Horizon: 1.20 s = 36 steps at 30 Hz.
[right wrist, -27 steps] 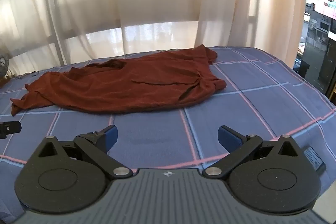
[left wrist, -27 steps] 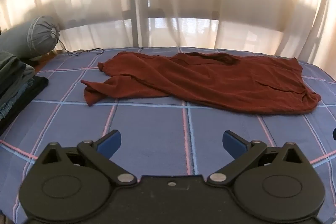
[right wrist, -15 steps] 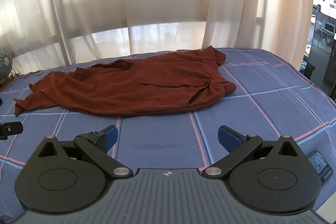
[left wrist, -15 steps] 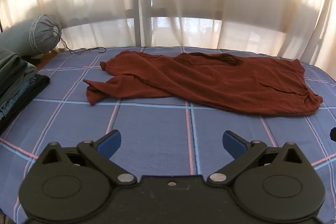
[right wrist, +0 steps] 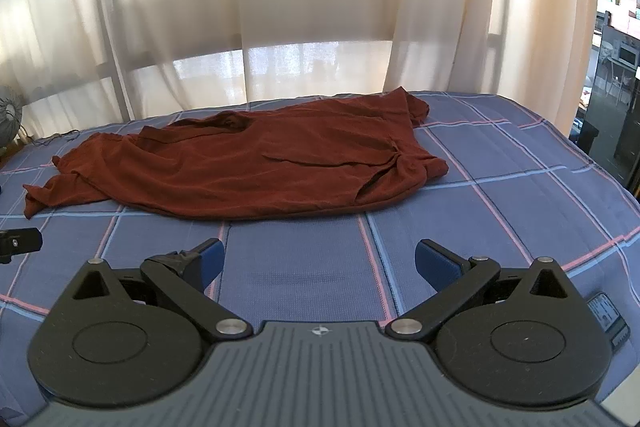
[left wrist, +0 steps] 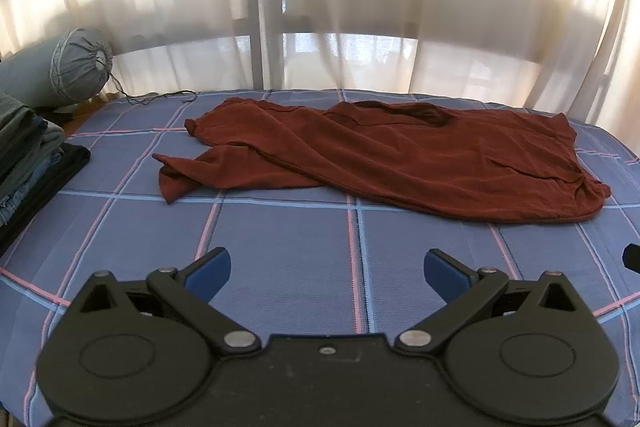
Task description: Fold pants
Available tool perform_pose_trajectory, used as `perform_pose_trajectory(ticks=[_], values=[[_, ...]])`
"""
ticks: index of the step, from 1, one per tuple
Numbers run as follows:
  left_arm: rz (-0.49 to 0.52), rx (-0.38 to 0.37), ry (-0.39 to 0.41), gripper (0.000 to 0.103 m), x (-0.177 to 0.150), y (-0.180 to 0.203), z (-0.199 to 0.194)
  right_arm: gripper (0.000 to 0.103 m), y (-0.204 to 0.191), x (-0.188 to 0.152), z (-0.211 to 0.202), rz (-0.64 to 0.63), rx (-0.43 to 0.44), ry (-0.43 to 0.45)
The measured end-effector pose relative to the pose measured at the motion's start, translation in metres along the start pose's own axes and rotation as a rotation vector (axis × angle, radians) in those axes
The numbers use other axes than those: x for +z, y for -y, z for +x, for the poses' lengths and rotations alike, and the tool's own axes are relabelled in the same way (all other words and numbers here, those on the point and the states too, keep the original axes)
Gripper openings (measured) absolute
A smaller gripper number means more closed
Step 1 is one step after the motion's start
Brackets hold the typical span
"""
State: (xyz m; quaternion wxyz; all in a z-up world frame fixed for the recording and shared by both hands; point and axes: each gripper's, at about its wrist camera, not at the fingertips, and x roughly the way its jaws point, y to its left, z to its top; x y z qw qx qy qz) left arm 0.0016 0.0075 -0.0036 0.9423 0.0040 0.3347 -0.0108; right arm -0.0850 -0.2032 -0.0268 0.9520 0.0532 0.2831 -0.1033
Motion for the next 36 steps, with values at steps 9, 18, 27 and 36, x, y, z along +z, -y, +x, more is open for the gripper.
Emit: perform_pose_trajectory(ticks=[9,18,27,36], values=[[0.006,0.002,-0.002,0.103,0.002,0.002,-0.002,0.103,0.0,0.0,0.0,0.002,0.003,-0.001],[0.005,0.0,-0.006,0.103,0.005,0.002,-0.002,0.103,-0.001,0.002,0.001,0.002,0.003,-0.005],[0.003,0.001,-0.009,0.103,0.005,0.003,-0.001,0.103,-0.001,0.002,0.004,-0.001,0.005,-0.009],[0.004,-0.007,-0.01,0.103,0.011,0.001,0.001,0.103,-0.003,0.007,0.008,-0.017,0.004,-0.014]])
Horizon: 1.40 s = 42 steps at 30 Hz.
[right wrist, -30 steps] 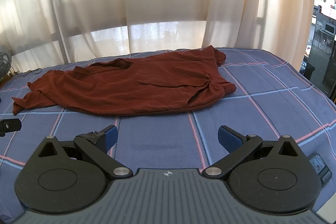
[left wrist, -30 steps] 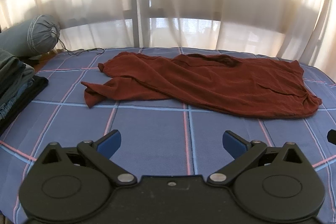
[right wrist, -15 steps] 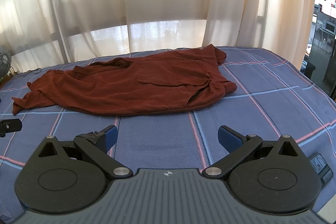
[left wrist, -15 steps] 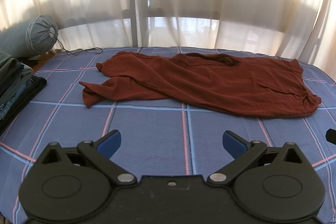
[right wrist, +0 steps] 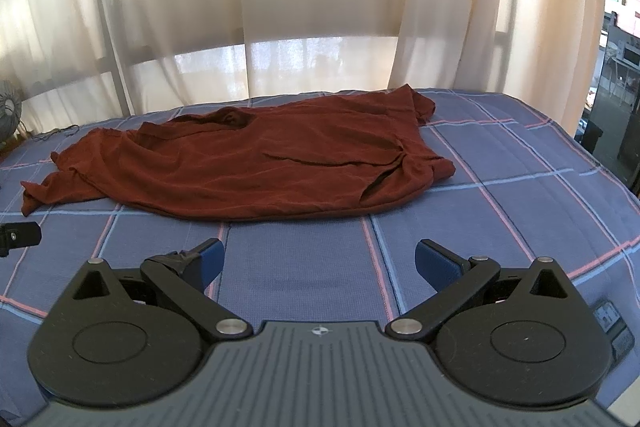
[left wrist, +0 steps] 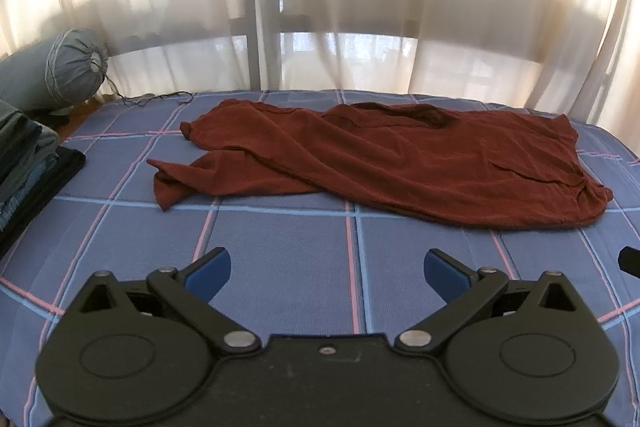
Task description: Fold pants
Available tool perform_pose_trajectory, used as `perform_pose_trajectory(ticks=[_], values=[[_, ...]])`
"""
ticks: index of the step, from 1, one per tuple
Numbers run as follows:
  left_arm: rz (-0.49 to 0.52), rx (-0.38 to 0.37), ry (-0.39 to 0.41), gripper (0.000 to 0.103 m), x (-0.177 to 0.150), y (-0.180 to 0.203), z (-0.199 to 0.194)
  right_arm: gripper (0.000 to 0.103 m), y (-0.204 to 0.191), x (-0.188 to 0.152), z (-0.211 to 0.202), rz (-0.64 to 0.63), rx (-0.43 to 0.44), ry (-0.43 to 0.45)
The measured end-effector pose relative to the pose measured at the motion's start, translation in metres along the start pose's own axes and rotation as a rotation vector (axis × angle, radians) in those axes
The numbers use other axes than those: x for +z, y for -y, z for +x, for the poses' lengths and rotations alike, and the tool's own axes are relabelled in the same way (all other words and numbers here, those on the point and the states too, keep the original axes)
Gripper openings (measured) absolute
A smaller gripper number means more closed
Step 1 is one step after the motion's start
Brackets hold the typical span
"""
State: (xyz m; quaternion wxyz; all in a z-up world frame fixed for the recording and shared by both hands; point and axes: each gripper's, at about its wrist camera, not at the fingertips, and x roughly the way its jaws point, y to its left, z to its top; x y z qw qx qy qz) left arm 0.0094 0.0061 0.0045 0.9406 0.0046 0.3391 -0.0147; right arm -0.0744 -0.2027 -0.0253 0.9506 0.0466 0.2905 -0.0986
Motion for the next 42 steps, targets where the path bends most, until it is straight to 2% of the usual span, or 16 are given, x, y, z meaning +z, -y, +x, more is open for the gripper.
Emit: perform_pose_trajectory(ticks=[30,36,42], values=[[-0.037,-0.014,-0.038,0.103,0.015,-0.011,0.039,0.103,-0.005,0.013,0.041,0.0,0.004,-0.031],[-0.069,0.005,-0.055,0.103,0.03,-0.038,0.062,0.103,0.013,0.018,0.055,0.01,-0.043,-0.019],[-0.147,0.036,-0.02,0.103,0.083,-0.096,0.101,0.103,0.045,0.031,0.078,0.015,-0.138,-0.013]])
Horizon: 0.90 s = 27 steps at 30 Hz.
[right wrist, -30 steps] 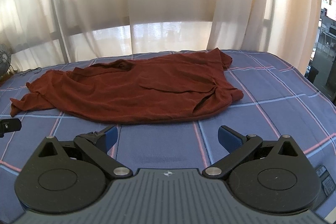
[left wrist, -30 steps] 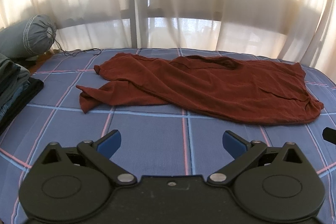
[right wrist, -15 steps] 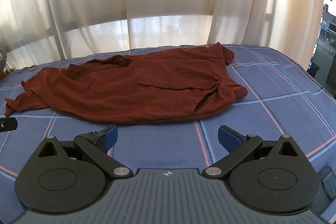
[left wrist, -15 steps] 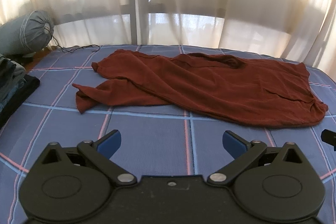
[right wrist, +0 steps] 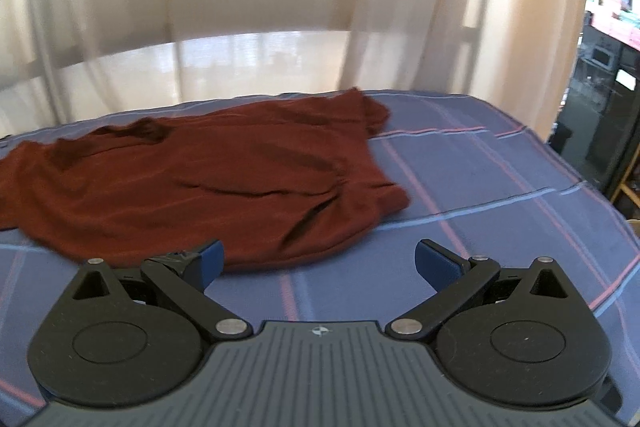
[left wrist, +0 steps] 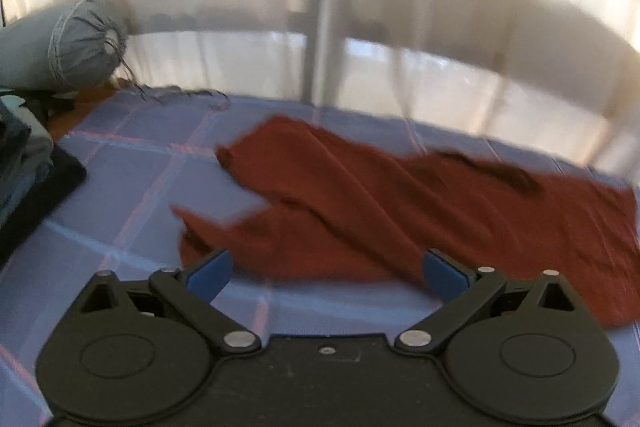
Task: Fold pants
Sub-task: 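Reach both grippers to the red garment's ends and close on the fabric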
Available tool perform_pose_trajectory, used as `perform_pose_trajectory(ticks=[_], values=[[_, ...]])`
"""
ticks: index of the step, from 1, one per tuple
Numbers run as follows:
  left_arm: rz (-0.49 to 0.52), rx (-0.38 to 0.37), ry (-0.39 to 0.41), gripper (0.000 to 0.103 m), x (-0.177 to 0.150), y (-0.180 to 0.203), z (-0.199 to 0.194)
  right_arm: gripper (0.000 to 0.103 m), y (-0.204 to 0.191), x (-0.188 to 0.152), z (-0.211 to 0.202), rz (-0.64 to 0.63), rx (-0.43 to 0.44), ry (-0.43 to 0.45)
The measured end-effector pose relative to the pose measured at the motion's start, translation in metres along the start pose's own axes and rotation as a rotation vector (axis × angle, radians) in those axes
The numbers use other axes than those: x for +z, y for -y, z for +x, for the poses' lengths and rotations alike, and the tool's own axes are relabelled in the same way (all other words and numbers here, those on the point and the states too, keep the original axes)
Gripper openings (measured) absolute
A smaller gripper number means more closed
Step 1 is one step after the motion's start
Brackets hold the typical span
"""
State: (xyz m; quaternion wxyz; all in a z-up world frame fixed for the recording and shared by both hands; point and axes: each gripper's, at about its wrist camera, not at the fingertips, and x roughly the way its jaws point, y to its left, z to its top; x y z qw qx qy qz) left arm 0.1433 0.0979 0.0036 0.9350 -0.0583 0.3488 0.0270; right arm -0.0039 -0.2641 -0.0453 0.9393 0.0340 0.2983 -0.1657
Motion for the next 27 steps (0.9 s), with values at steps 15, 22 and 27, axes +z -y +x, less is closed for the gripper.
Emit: perform_pose_trajectory(ticks=[15,22,27], values=[[-0.334,-0.016,-0.155,0.103,0.07,-0.115,0.151,0.103,0.054,0.023,0.079,0.169,-0.02,-0.049],[-0.3,-0.037,-0.168,0.061,0.078,-0.105,0.167,0.103,0.062,0.015,0.083,0.274,0.07,-0.052],[-0.3,-0.057,-0.145,0.085,0.077,-0.099,0.171,0.103,0.073,0.003,0.089,0.48,0.228,-0.119]])
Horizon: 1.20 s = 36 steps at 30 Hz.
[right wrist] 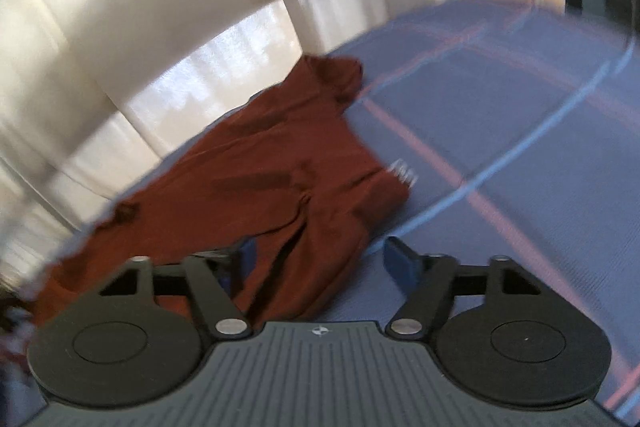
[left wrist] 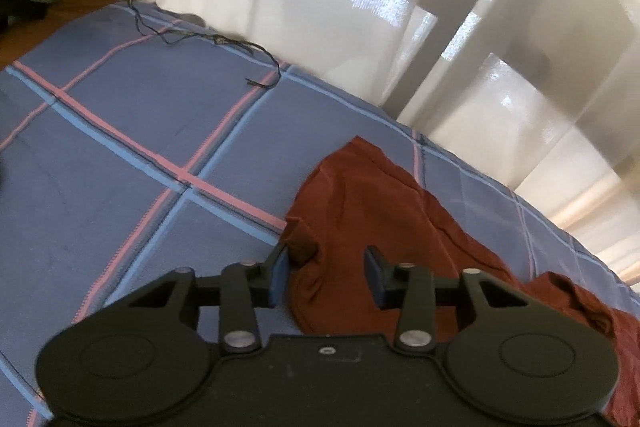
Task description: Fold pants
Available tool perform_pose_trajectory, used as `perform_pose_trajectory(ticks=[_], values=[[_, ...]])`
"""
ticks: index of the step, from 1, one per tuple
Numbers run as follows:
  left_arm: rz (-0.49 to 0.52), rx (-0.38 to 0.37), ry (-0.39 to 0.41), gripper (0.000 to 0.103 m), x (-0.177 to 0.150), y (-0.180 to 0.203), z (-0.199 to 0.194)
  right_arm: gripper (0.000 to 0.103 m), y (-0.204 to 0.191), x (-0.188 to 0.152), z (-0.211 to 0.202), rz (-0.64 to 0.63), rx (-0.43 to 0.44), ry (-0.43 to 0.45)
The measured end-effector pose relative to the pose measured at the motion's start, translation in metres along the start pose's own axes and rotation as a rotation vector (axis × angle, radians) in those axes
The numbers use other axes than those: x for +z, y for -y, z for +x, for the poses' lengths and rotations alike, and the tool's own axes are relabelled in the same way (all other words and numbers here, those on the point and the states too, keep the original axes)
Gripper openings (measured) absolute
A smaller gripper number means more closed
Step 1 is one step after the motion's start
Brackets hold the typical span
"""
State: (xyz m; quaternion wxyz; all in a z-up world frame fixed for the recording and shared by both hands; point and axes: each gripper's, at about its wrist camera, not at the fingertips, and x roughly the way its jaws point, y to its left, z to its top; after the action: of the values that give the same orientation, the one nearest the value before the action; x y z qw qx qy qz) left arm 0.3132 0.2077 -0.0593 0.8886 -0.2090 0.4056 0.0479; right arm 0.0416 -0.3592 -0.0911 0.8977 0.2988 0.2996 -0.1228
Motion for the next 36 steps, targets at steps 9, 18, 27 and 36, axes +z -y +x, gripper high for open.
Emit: perform_pose_trajectory(ticks=[9,18,27,36], values=[[-0.029,0.023,0.006,0.081,0.0,0.009,0.008,0.018,-0.015,0.004,0.026,-0.025,-0.12,0.056],[-0.028,-0.057,0.186,0.081,0.025,-0.001,-0.129,0.014,-0.017,0.042,-0.047,-0.063,-0.004,0.158],[0.026,-0.091,0.26,0.081,-0.029,-0.032,-0.247,0.014,-0.014,0.035,-0.126,-0.119,0.013,0.152],[-0.092,-0.007,0.09,0.08,-0.153,-0.116,-0.24,0.014,0.028,-0.037,-0.152,-0.087,-0.044,-0.01]])
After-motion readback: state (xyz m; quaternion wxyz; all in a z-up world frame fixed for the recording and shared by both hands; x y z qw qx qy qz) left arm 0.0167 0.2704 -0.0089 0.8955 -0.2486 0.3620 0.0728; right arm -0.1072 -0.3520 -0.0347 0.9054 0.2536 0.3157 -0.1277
